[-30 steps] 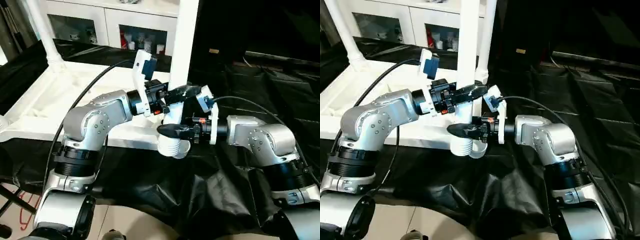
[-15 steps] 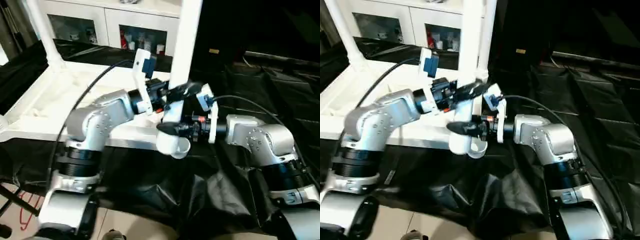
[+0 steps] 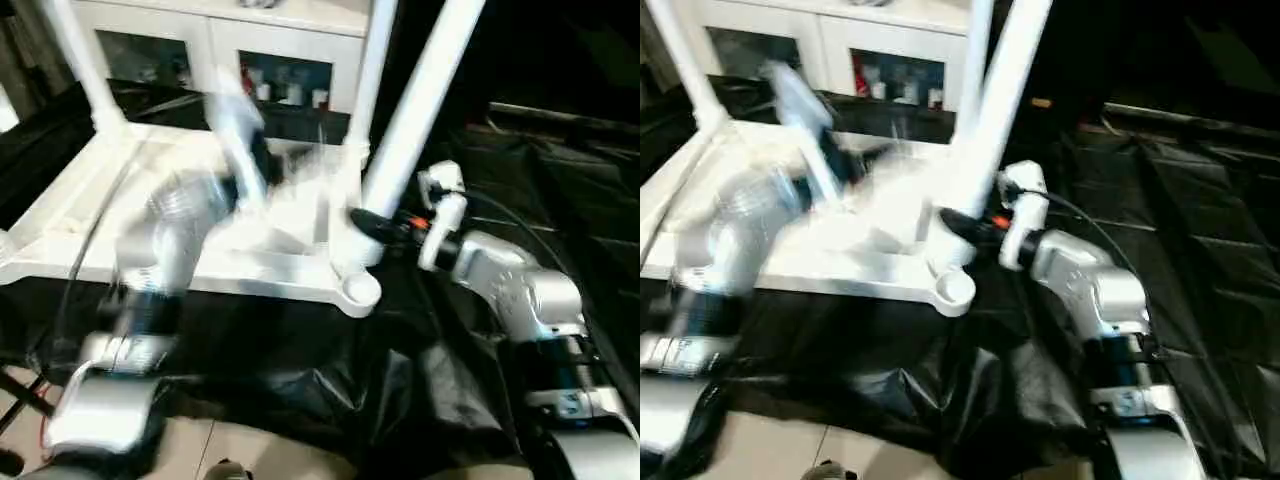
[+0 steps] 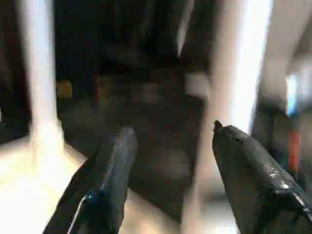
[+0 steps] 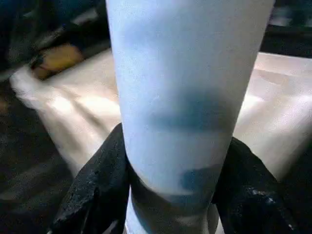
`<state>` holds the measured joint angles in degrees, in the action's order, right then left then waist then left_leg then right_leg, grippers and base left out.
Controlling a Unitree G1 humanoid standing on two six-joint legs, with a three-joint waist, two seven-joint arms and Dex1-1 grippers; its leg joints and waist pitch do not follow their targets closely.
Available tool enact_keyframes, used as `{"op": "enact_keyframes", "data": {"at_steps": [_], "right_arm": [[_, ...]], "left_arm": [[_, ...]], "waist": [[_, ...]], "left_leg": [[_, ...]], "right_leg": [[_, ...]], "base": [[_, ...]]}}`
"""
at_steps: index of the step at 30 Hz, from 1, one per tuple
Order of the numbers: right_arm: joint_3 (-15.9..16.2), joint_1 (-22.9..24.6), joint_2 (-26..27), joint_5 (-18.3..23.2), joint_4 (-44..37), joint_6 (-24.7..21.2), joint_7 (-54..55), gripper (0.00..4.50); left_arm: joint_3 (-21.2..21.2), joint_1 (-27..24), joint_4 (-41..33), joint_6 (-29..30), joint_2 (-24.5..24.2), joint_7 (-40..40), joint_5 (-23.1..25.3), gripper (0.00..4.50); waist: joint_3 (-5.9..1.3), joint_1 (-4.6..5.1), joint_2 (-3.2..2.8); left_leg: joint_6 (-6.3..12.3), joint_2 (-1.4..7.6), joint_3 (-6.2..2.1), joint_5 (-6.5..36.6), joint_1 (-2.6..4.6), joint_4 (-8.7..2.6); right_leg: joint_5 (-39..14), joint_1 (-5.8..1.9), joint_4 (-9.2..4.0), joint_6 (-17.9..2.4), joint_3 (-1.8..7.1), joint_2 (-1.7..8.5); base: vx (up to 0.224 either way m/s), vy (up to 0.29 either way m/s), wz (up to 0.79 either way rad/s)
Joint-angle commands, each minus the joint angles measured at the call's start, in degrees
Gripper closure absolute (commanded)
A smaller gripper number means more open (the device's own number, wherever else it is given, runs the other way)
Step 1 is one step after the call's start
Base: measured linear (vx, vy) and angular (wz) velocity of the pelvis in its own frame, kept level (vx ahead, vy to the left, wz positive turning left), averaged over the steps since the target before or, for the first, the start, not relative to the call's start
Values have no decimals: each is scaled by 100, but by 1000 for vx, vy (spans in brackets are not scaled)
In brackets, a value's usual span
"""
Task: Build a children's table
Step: Pick table leg
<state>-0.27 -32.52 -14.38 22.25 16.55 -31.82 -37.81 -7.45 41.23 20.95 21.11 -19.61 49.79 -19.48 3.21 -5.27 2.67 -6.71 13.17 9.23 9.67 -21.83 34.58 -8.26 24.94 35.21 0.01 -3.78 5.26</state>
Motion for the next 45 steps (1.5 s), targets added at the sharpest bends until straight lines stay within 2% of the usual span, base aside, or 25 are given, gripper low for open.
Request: {"op": "enact_keyframes", "data": {"at_steps": [1, 5, 6, 8, 10, 11, 12, 13, 14, 15, 17, 20, 22, 23, 24, 25, 26, 27, 32, 34, 36, 37, 40, 45], "right_arm": [[-60, 18, -106, -211, 6, 215, 216, 257], [-21, 53, -170, -308, 67, 292, 306, 257], [-21, 56, -172, -303, 79, 309, 310, 257], [-18, 69, -155, -331, 98, 377, 322, 257], [-16, 77, -126, -393, 126, 451, 345, 257], [-17, 87, -115, -411, 123, 463, 355, 257], [-17, 97, -106, -423, 118, 467, 364, 257], [-16, 103, -97, -436, 118, 478, 375, 257], [-4, 130, -99, -441, 89, 468, 371, 257], [20, 157, -109, -459, 70, 474, 374, 257], [67, 229, -134, -478, 16, 477, 353, 257], [72, 267, -139, -471, -8, 473, 335, 257], [70, 273, -136, -483, 7, 487, 320, 257], [70, 274, -136, -484, 9, 489, 319, 257], [73, 276, -134, -495, 21, 493, 303, 257], [83, 281, -137, -510, 30, 499, 285, 257], [91, 282, -133, -525, 35, 504, 279, 257], [96, 283, -130, -535, 37, 507, 277, 257], [109, 283, -123, -525, 26, 513, 274, 257], [124, 290, -124, -542, 18, 525, 263, 257], [142, 295, -124, -569, 16, 535, 247, 257], [150, 301, -121, -583, 7, 535, 235, 257], [154, 314, -118, -588, -22, 529, 226, 257], [131, 330, -53, -508, -103, 463, 234, 257]], "left_arm": [[-759, 12, 90, -416, -197, 546, 651, 158], [-1387, 30, 492, -804, -404, 1193, 1072, 158], [-1482, 76, 682, -904, -401, 1290, 1202, 187], [-1626, 179, 1058, -1137, -401, 1426, 1440, 194], [-1800, 290, 1444, -1413, -438, 1573, 1706, 199], [-1861, 336, 1616, -1491, -459, 1665, 1785, 226], [-1905, 383, 1769, -1515, -472, 1705, 1847, 235], [-1947, 429, 1901, -1566, -482, 1738, 1889, 238], [-1984, 465, 2024, -1623, -501, 1805, 1915, 239], [-2011, 519, 2186, -1723, -502, 1765, 1979, 239], [-2043, 661, 2591, -1924, -477, 1636, 2149, 280], [-2018, 815, 2988, -2139, -451, 1658, 2296, 285], [-1963, 879, 3133, -2195, -421, 1723, 2286, 294], [-1961, 883, 3139, -2197, -421, 1728, 2285, 321], [-1961, 905, 3188, -2225, -414, 1755, 2297, 325], [-1968, 923, 3233, -2237, -408, 1781, 2312, 326], [-1975, 951, 3312, -2290, -400, 1801, 2335, 332], [-1978, 970, 3368, -2327, -393, 1813, 2350, 332], [-1924, 1120, 3799, -2523, -296, 1767, 2455, 393], [-1843, 1182, 3968, -2568, -241, 1842, 2450, 413], [-1799, 1197, 4011, -2546, -222, 1895, 2427, 415], [-1733, 1209, 4034, -2465, -196, 1942, 2374, 421], [-1542, 1206, 3966, -2092, -123, 2028, 2173, 440], [-1208, 1024, 3542, -967, 113, 1519, 1901, 450]], "waist": [[-494, 19, -93], [-487, 27, -106], [-477, 34, -120], [-468, 38, -101], [-473, 44, -134], [-474, 46, -142], [-469, 50, -157], [-465, 52, -146], [-465, 53, -164], [-468, 48, -168], [-462, 48, -174], [-469, 37, -186], [-478, 31, -186], [-475, 29, -178], [-475, 28, -195], [-473, 29, -189], [-473, 28, -213], [-474, 29, -199], [-467, 21, -195], [-467, 22, -193], [-467, 20, -191], [-464, 35, -189], [-476, 46, -180], [-466, 58, -152]], "left_leg": [[-160, -103, 114, 797, 83, -392], [-171, -104, 120, 855, 75, -392], [-145, -116, 126, 925, 78, -393], [-140, -122, 128, 1072, 81, -397], [-175, -120, 114, 1205, 87, -402], [-187, -120, 112, 1227, 92, -403], [-199, -120, 107, 1284, 95, -406], [-204, -119, 105, 1313, 93, -407], [-207, -118, 104, 1336, 98, -409], [-208, -112, 103, 1384, 118, -407], [-191, -118, 105, 1423, 110, -409], [-176, -118, 98, 1441, 113, -407], [-167, -119, 95, 1411, 109, -406], [-163, -115, 94, 1404, 105, -407], [-163, -106, 92, 1411, 110, -408], [-151, -107, 94, 1438, 113, -407], [-151, -107, 91, 1447, 114, -407], [-141, -112, 96, 1460, 116, -403], [-123, -111, 95, 1473, 113, -405], [-116, -127, 98, 1503, 114, -402], [-114, -116, 92, 1490, 113, -408], [-118, -117, 84, 1426, 79, -416], [-86, -119, 96, 1374, 98, -399], [-7, -103, 103, 1268, 93, -395]], "right_leg": [[-862, -432, -296, -904, 156, 113], [-716, -445, -277, -1057, 171, 126], [-792, -438, -308, -1054, 171, 119], [-1028, -439, -342, -994, 174, 126], [-1275, -439, -370, -938, 171, 140], [-1299, -433, -366, -935, 171, 138], [-1372, -431, -375, -931, 171, 140], [-1402, -434, -377, -943, 169, 141], [-1414, -430, -379, -951, 170, 137], [-1435, -419, -376, -977, 170, 139], [-1430, -421, -395, -995, 169, 127], [-1391, -430, -392, -1031, 165, 137], [-1360, -439, -381, -1053, 164, 140], [-1333, -439, -379, -1081, 163, 143], [-1281, -433, -371, -1126, 166, 147], [-1276, -431, -377, -1151, 164, 145], [-1267, -434, -375, -1161, 164, 146], [-1265, -435, -381, -1168, 165, 145], [-1323, -442, -387, -1176, 165, 153], [-1490, -439, -412, -1121, 158, 147], [-1506, -441, -412, -1116, 159, 155], [-1419, -464, -396, -1136, 157, 156], [-1208, -457, -374, -1238, 162, 152], [-1118, -466, -356, -1334, 164, 156]], "base": [[0, 0, 0], [0, 0, 0], [0, 0, 0], [0, 0, 0], [0, 0, 0], [0, 0, 0], [0, 0, 0], [0, 0, 0], [0, 0, 0], [0, 0, 0], [0, 0, 0], [0, 0, 0], [0, 0, 0], [0, 0, 0], [0, 0, 0], [0, 0, 0], [0, 0, 0], [0, 0, 0], [0, 0, 0], [0, 0, 0], [0, 0, 0], [0, 0, 0], [0, 0, 0], [0, 0, 0]]}}
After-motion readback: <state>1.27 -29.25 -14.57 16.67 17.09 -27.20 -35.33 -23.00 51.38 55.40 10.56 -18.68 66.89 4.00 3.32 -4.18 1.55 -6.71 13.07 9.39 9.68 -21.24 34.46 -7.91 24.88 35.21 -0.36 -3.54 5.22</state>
